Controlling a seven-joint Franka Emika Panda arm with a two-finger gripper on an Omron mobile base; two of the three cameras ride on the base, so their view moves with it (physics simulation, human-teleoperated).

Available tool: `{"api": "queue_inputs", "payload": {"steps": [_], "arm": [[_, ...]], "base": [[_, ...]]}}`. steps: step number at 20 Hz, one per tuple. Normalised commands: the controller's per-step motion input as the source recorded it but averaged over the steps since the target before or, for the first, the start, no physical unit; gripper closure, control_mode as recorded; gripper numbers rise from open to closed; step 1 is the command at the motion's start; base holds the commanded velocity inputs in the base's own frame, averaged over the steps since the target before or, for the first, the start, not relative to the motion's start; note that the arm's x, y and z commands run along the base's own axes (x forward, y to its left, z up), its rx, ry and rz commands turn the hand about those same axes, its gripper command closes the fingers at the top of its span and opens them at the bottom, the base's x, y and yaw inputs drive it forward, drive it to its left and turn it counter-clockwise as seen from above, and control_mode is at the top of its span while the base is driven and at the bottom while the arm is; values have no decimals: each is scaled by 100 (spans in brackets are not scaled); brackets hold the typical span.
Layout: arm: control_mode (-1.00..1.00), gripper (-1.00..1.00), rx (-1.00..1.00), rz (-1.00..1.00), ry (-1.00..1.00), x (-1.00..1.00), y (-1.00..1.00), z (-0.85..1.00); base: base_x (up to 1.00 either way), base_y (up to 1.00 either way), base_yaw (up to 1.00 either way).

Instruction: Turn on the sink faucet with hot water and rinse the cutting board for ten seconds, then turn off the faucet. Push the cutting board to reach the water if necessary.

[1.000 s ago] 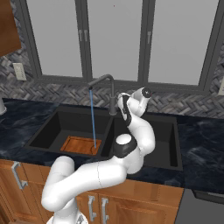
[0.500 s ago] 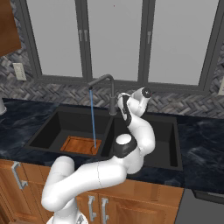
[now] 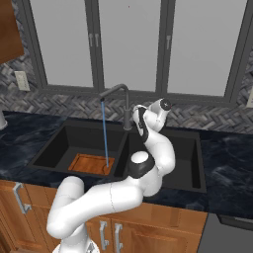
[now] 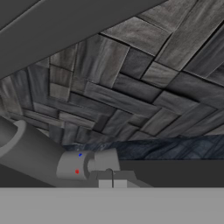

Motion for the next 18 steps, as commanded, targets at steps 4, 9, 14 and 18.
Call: {"api": "queue_inputs", "payload": {"steps": [4,9,14,18], "arm": [[-100,100,0,0,0,-13,0,-6],[-100,100,0,0,1,-22,0,-9],[-100,100,0,0,2,-18,-2,-7],[-100,100,0,0,3,-3,-9,-10]], "base": [[0,0,0],[0,0,0],[0,0,0],[0,0,0]]}}
